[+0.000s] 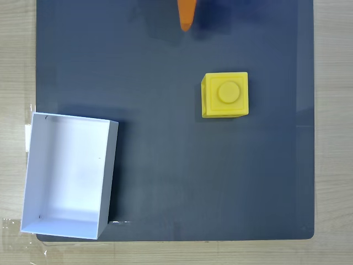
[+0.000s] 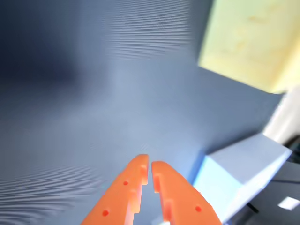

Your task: Grasp a yellow block and put it in the box

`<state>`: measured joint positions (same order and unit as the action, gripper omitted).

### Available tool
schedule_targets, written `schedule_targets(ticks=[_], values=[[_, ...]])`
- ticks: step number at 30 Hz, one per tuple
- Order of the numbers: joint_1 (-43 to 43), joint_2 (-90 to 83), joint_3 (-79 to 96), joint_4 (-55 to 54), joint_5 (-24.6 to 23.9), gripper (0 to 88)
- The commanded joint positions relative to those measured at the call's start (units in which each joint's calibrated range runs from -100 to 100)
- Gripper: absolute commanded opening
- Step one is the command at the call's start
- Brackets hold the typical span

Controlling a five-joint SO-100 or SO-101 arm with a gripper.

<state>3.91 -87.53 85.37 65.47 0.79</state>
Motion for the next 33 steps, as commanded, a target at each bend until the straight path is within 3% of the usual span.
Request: schedule_targets(ticks=[1, 12, 21, 26, 29, 33], values=[[-0.21, 11.59, -8.7, -6.13, -0.16, 1.7], [-1.22, 47.19, -46.79, -6.13, 0.26, 1.8], [-8.63, 66.93, -74.47, 16.64, -0.16, 1.9], [-9.81, 75.83, -83.6, 23.27, -0.22, 2.2], [-9.89, 79.73, -86.5, 23.8, -0.22, 8.4], [-9.89, 82.95, -88.49, 23.8, -0.22, 25.1]])
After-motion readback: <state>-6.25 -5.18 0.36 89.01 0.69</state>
